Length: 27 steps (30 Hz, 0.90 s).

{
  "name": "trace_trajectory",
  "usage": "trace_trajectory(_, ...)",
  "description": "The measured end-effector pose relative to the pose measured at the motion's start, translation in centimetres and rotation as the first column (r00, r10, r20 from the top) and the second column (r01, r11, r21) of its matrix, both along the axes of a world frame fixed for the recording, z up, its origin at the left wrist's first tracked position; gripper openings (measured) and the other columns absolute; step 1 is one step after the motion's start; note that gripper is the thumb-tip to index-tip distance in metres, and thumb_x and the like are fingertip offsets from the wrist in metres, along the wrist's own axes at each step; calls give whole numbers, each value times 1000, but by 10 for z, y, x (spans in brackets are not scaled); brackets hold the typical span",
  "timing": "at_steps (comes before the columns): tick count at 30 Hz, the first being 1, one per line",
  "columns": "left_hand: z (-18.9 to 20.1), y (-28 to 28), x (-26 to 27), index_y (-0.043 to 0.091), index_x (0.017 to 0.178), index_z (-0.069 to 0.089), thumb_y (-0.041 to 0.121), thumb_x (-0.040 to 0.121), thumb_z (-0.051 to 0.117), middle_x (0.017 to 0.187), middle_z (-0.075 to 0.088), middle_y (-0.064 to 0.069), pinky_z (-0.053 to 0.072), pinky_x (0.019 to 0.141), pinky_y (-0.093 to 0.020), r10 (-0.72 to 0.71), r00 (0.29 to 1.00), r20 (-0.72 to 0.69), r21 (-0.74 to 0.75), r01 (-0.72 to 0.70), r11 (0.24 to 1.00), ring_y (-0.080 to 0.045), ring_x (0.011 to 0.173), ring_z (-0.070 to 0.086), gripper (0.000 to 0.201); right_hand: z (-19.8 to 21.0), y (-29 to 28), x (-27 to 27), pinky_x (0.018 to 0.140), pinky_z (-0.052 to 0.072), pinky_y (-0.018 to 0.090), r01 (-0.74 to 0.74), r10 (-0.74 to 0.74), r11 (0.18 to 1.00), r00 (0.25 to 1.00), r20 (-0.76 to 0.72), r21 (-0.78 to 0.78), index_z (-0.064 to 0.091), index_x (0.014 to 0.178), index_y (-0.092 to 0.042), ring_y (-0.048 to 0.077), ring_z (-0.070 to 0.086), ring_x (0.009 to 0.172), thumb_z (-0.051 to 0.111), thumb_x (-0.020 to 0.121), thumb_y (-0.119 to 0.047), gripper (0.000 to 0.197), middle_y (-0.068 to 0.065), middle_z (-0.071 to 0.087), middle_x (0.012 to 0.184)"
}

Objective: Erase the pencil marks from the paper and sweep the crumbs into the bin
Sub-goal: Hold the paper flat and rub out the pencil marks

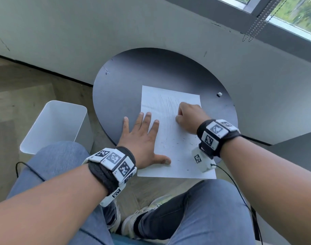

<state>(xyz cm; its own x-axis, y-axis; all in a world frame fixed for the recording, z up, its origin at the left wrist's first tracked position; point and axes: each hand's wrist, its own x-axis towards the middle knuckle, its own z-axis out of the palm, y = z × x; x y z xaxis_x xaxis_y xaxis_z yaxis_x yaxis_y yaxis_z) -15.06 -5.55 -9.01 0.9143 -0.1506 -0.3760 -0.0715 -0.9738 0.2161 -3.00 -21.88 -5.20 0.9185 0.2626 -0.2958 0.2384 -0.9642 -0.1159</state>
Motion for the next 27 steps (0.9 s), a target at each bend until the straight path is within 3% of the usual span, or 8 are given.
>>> trace_trajectory(4,-2,0,-1,20,161,-16,101,67,33,167,-29,-7,-11,118,-68,4,1000,6,-8,-4,1000,-26,153,-31,133,6,-3,-61,63,41,34,-126,131,991,987,-92,55,50,91,-18,20,53,78,46,97,-25,9,0,58,86)
trace_trajectory(7,-2,0,-1,20,161,-16,100,69,32,167,-30,-8,-11,118,-69,-3,1000,7,-1,3,1000,-27,153,-31,131,6,-4,-81,63,46,36,-194,202,979,970,-133,68,49,87,-18,18,53,75,48,95,-25,10,-2,58,81)
trace_trajectory(15,-1,1,0,21,161,-16,102,67,31,167,-29,-7,-11,118,-68,-4,1000,7,0,4,1000,-26,153,-30,133,-10,5,17,64,49,34,49,-50,998,998,33,34,54,87,-15,27,60,82,47,88,-18,8,7,62,95)
trace_trajectory(18,-1,2,-1,22,161,-17,103,66,29,167,-30,-6,-11,119,-68,-3,1000,9,9,3,1000,-25,153,-30,133,-10,7,28,62,48,33,57,-57,998,998,38,11,54,87,-14,29,61,82,47,87,-16,8,8,63,96)
trace_trajectory(24,-3,1,-1,22,161,-16,102,68,29,168,-28,-6,-11,119,-67,1,1000,19,1,-1,1000,-24,153,-29,131,3,3,-51,59,41,33,-152,154,988,986,-70,32,51,87,-18,22,56,75,47,92,-24,9,2,58,85)
trace_trajectory(27,-5,0,-2,21,162,-14,99,72,33,168,-27,-6,-11,118,-68,9,999,35,-10,-9,1000,-24,153,-29,128,4,2,-87,60,46,37,-256,262,965,957,-124,63,50,83,-19,20,54,71,50,90,-26,9,-1,58,76)
